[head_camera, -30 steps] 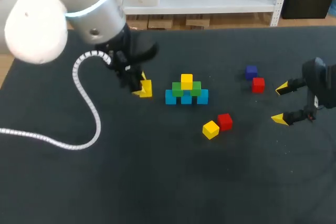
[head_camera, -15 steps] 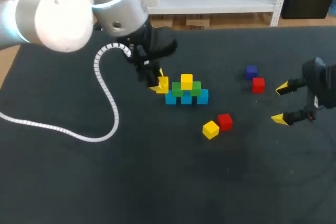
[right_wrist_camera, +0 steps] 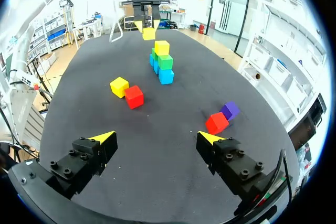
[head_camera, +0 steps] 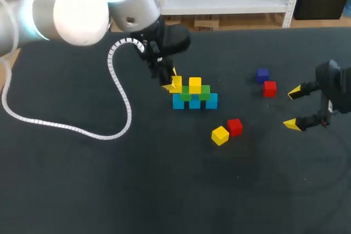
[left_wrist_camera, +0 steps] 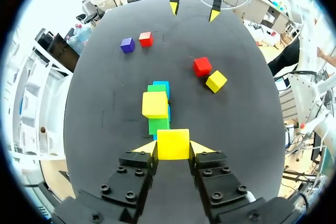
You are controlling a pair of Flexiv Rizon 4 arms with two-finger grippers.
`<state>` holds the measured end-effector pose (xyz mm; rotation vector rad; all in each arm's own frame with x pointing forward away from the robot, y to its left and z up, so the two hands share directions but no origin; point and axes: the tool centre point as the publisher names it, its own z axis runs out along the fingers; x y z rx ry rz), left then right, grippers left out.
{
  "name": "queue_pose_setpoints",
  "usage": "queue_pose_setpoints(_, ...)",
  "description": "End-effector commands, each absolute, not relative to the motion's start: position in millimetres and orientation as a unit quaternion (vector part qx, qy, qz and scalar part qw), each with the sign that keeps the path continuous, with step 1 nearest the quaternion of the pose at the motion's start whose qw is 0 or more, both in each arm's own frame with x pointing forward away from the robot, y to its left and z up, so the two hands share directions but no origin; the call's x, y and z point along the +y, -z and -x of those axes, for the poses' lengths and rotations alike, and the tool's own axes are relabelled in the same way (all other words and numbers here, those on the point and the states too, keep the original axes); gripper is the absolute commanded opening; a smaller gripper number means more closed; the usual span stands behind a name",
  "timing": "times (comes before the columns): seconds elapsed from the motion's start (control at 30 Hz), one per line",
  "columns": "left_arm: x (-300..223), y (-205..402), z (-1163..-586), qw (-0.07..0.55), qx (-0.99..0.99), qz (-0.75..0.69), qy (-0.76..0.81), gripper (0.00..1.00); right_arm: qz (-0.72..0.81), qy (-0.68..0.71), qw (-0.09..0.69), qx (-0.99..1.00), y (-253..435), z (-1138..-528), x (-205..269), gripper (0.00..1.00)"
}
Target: Place the blue cubes, place green cubes on the blue cubes, place the yellow cubes on the green cubes, then place the red cubes on the yellow cubes, and place purple cube on the red cubes.
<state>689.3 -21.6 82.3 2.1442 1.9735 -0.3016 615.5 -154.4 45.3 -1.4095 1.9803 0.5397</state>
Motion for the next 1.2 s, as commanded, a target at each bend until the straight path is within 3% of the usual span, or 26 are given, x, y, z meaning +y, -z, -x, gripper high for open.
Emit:
queue_pose_setpoints(0.03,-27.3,-79.9,-699.3,0.094,0.668,-0.73,0.108,0.0,0.536,-0.206,0.321,0.753,-44.3,-615.9,-154.3,1.0)
queue_pose_setpoints(1.2,-34.1,-65.4,-711.3,0.092,0.677,-0.722,0.114,0.0,0.536,-0.206,0.321,0.753,-44.3,-615.9,-154.3,1.0)
